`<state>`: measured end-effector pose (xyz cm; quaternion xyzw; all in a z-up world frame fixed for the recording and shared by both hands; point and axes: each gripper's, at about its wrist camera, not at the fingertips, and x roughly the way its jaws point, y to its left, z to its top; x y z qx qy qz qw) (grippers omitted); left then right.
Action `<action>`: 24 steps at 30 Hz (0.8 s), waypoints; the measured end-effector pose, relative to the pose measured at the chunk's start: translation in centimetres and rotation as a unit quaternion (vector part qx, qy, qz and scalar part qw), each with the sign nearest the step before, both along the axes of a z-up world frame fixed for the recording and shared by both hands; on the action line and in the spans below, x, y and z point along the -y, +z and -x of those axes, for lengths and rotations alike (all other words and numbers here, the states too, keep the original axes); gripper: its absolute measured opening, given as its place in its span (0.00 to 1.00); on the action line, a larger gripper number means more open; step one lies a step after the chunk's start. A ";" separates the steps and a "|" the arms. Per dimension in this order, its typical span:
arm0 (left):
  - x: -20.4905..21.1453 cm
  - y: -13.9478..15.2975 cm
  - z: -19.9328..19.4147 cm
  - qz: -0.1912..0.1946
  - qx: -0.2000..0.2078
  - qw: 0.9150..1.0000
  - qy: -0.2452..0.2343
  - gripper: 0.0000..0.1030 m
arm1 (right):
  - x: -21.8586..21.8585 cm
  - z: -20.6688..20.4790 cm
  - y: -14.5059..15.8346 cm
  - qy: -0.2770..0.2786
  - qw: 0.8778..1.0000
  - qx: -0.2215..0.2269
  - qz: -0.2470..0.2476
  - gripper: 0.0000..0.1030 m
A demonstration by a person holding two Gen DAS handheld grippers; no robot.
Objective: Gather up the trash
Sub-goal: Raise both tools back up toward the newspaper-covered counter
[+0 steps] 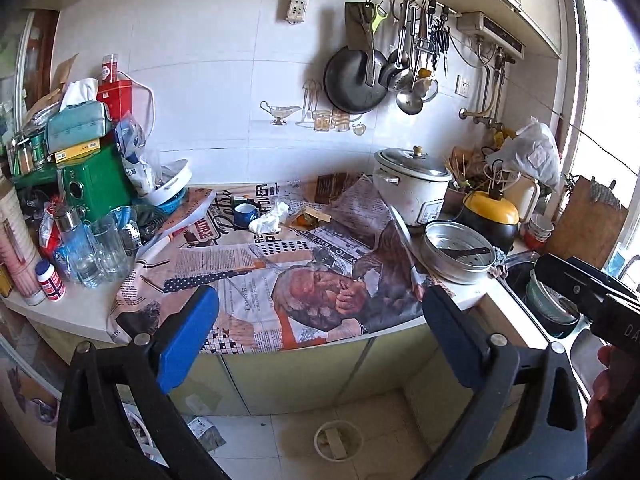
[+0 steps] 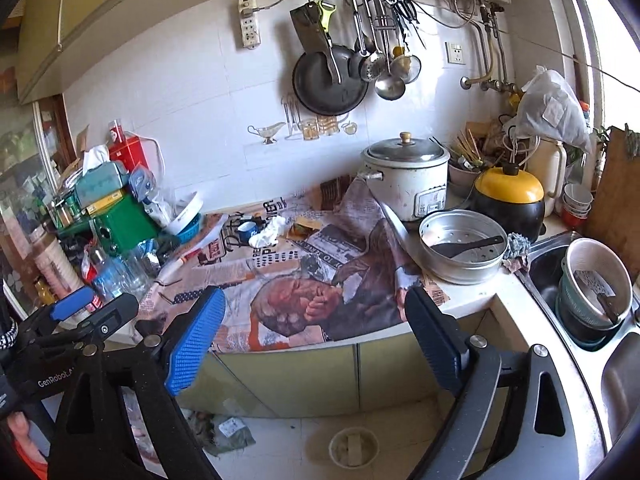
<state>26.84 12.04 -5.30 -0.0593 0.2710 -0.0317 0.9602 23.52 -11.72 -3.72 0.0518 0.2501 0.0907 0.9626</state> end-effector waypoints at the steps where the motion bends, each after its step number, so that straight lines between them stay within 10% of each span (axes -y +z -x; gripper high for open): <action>1: -0.1 0.0 -0.6 0.001 -0.002 1.000 0.001 0.99 | -0.1 -0.3 0.2 0.001 1.000 0.004 0.000 0.89; 24: 3.6 -1.4 -22.5 0.013 -0.047 0.991 0.122 0.99 | 5.3 -21.9 0.1 0.125 0.992 -0.028 0.013 0.89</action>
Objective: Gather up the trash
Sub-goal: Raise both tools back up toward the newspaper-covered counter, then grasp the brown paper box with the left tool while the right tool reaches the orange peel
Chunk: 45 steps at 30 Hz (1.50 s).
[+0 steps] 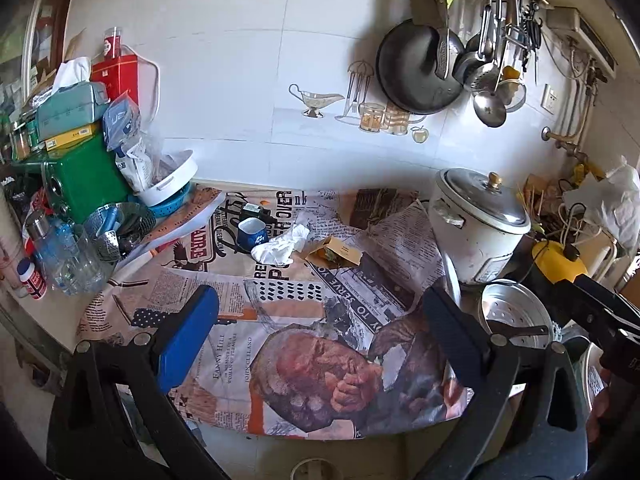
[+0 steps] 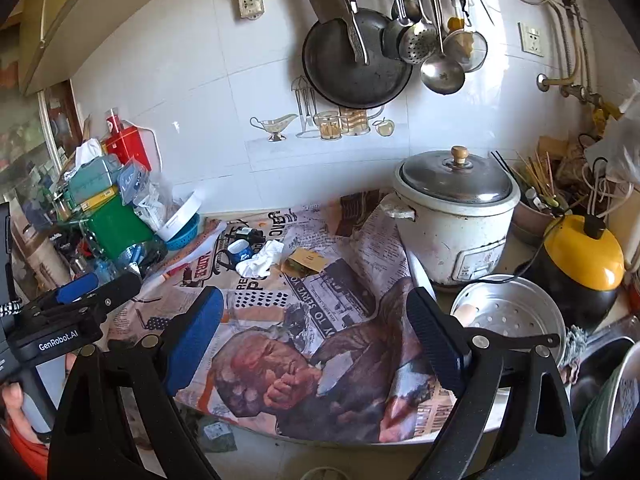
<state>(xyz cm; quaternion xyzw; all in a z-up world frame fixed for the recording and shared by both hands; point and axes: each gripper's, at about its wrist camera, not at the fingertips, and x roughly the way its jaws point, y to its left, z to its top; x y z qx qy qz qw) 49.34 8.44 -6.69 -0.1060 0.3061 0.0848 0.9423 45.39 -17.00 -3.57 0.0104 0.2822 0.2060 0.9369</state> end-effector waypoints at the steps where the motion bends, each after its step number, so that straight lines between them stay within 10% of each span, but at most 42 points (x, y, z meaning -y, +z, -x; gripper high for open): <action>1: 0.1 -0.4 -0.9 0.001 -0.007 1.000 0.005 0.99 | 0.2 -0.9 -0.3 0.003 1.000 -0.005 0.001 0.89; 18: -2.6 -10.8 -19.4 0.028 -0.125 0.990 -0.050 0.99 | 0.0 -11.7 -4.8 -0.086 0.993 -0.083 0.005 0.89; 30: -1.6 -21.6 -33.2 0.058 -0.210 0.976 0.030 0.99 | 1.9 -16.0 -8.7 -0.165 0.975 -0.148 0.000 0.89; 36: -1.5 -24.3 -34.5 0.053 -0.218 0.970 0.092 0.92 | 3.6 -16.5 -10.1 -0.172 0.970 -0.173 0.022 0.89; 45: -1.8 -24.7 -29.5 0.018 -0.227 0.974 0.018 0.75 | 3.5 -17.1 -10.0 -0.142 0.974 -0.174 0.013 0.89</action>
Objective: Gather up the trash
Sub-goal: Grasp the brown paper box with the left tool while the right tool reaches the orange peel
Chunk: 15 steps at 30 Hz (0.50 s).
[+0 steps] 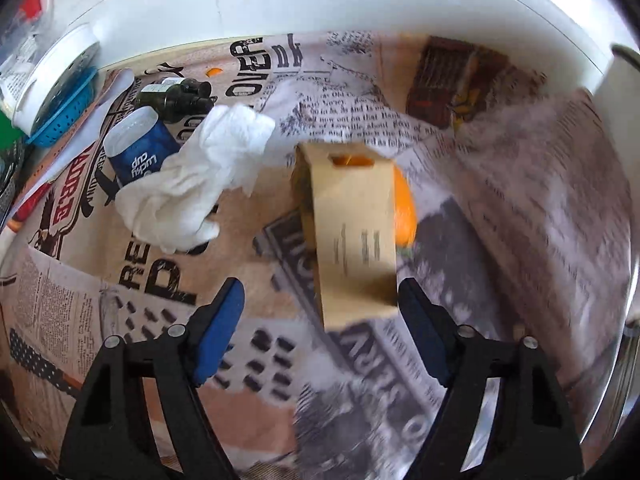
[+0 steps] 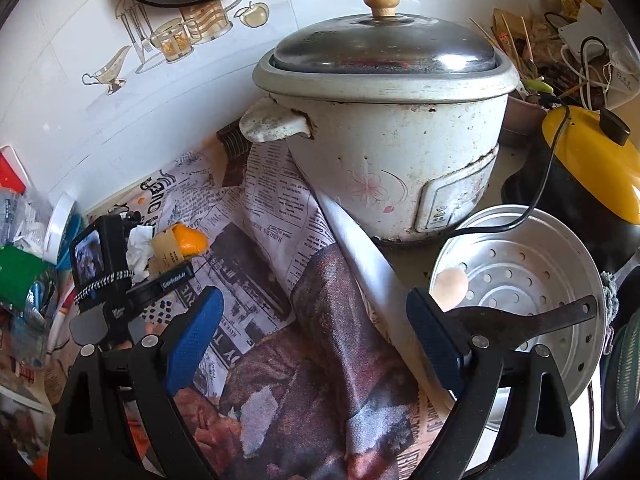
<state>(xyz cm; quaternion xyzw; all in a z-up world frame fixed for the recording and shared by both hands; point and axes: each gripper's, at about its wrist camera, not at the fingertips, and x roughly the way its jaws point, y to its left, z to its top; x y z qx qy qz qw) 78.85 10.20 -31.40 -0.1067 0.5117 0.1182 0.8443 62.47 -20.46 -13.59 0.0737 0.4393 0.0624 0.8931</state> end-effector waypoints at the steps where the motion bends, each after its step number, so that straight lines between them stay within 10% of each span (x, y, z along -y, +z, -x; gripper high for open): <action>1: -0.2 0.0 0.6 0.001 0.001 1.000 -0.013 0.69 | -0.3 -0.1 -0.1 0.006 1.000 0.000 0.000 0.89; 7: -1.8 0.1 2.6 0.036 0.021 0.998 -0.053 0.46 | -2.2 -0.7 -1.0 0.031 0.999 -0.010 0.002 0.89; 15: -1.3 1.7 1.6 0.052 0.047 0.996 -0.061 0.69 | -5.0 -1.6 -1.5 0.042 0.999 -0.013 0.005 0.89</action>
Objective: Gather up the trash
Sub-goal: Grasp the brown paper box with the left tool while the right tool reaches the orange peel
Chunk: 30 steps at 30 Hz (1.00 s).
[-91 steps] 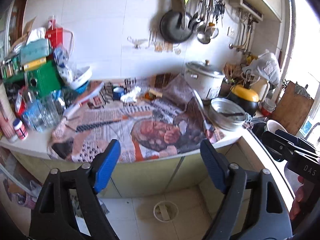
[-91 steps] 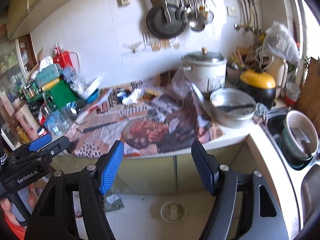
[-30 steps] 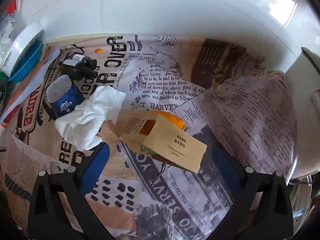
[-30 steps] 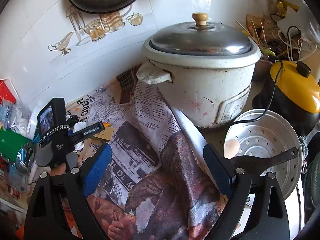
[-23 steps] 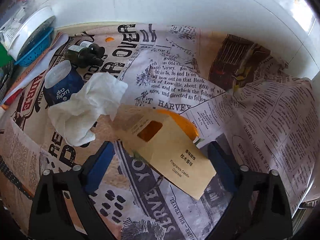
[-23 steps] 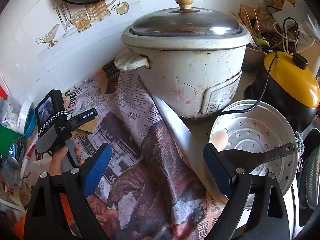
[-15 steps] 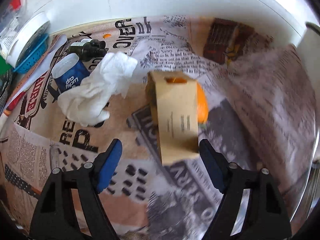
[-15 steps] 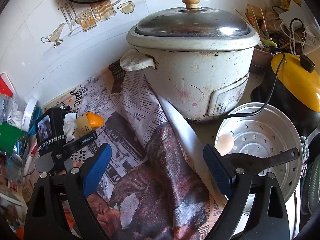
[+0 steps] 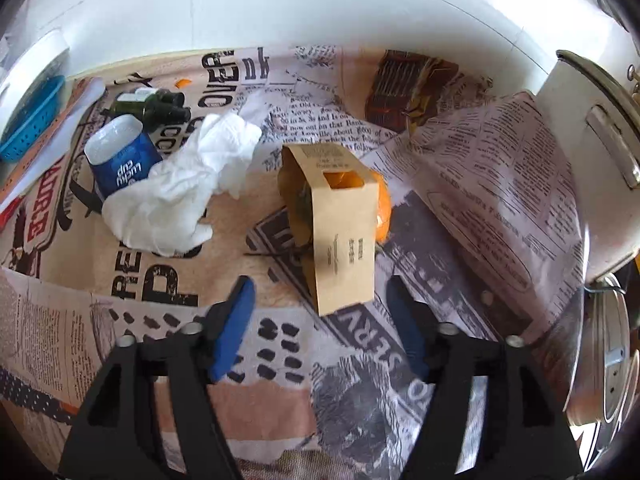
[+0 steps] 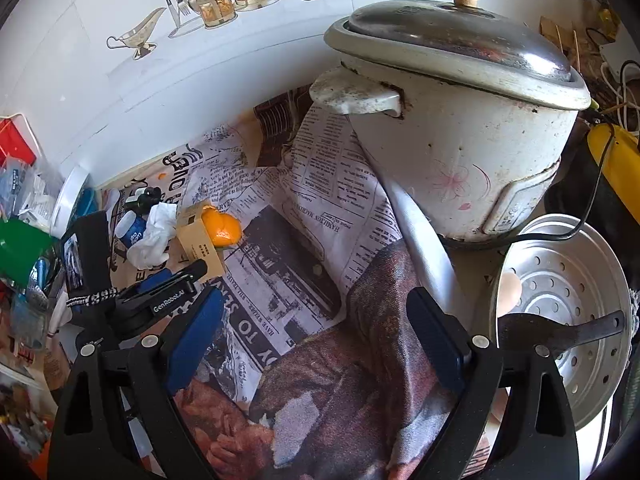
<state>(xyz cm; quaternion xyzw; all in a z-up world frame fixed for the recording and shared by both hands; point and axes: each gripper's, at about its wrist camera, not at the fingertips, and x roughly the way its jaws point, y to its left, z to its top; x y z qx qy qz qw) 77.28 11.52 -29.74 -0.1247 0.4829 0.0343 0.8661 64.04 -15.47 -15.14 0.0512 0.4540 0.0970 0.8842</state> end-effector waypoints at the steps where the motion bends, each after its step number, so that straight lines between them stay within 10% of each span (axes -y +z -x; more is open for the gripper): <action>1: 0.3 -0.1 -0.5 -0.008 -0.002 1.000 0.002 0.69 | -0.2 0.0 0.1 0.000 1.000 0.002 -0.001 0.89; 8: 1.2 -0.9 -3.1 -0.037 0.002 0.999 0.032 0.66 | -0.4 0.3 -0.4 -0.007 1.000 -0.003 0.014 0.89; 11: 1.3 -0.7 -3.4 -0.041 0.012 0.999 0.016 0.37 | -0.4 0.3 -1.1 -0.010 1.000 -0.012 0.018 0.89; 22: -4.1 0.9 1.5 -0.033 0.015 0.997 -0.061 0.37 | -4.4 -2.9 -3.7 0.027 0.999 -0.031 -0.004 0.89; 30: -9.0 -0.3 5.5 -0.023 -0.018 0.998 -0.061 0.37 | -12.3 -6.0 -6.8 0.126 0.989 -0.070 -0.044 0.65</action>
